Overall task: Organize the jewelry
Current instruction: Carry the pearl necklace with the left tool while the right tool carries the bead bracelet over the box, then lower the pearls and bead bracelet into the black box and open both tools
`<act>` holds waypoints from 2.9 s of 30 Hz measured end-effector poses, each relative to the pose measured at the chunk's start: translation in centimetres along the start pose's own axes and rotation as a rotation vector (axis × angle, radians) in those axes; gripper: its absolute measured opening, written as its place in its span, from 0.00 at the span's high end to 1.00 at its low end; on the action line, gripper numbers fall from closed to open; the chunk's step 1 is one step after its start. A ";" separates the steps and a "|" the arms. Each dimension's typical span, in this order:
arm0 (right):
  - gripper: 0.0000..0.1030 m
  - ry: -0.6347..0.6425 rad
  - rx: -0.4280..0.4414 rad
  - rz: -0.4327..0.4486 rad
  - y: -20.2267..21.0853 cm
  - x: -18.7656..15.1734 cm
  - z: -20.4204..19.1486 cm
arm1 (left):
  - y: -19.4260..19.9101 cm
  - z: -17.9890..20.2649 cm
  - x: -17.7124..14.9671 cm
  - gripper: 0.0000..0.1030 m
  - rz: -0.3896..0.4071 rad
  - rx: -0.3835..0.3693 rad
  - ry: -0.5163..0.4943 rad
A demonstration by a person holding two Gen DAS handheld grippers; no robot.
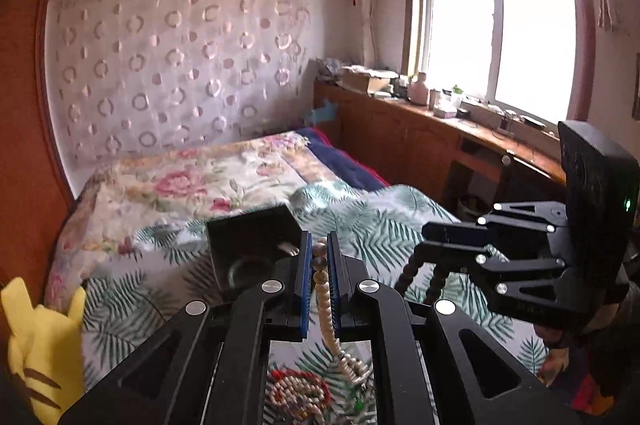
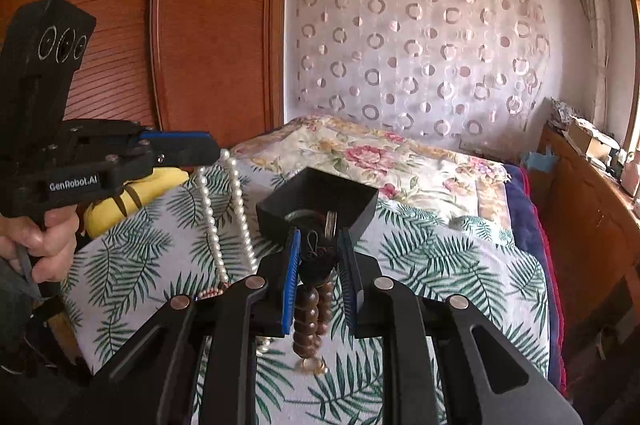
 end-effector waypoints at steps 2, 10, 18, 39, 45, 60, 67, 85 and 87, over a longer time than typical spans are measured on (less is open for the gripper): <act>0.80 0.004 -0.005 0.006 -0.4 0.8 0.0 | 0.1 -0.4 1.0 0.94 0.012 0.009 -0.006; 0.80 0.003 -0.018 0.040 -1.8 4.0 0.5 | 0.3 -2.1 4.9 0.94 0.045 0.074 -0.037; 0.80 -0.011 -0.020 0.058 -3.6 6.7 1.2 | 0.6 -4.1 8.0 0.94 0.064 0.138 -0.042; 0.80 -0.062 0.017 -0.022 -13.1 9.8 0.4 | -4.4 -10.0 7.8 0.93 -0.012 0.177 0.040; 0.80 -0.060 0.024 -0.106 -16.7 7.5 -0.9 | -6.1 -11.8 4.0 0.93 -0.064 0.170 0.093; 0.80 -0.033 -0.025 -0.107 -18.8 7.1 -2.0 | -8.2 -12.6 -1.7 0.93 -0.124 0.133 0.140; 0.80 0.002 -0.065 -0.111 -20.2 7.9 -2.2 | -7.9 -12.5 -2.2 0.90 -0.117 0.134 0.142; 0.60 -0.032 -0.024 -0.168 -18.4 4.0 -1.8 | -5.4 -10.6 -4.1 0.19 -0.066 0.188 0.084; 0.60 -0.025 -0.023 -0.172 -16.8 2.8 -1.5 | -5.0 -10.2 -4.5 0.12 -0.061 0.191 0.082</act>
Point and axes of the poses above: each gripper's, at about its wrist camera, not at the fingertips, and y roughly against the way its jaws point, z to its right, x to its top, the point moved 5 cm from there along -y, roughly the way its jaws point, and after that the axes turned 15 degrees about -x, right-handed, at the moved point
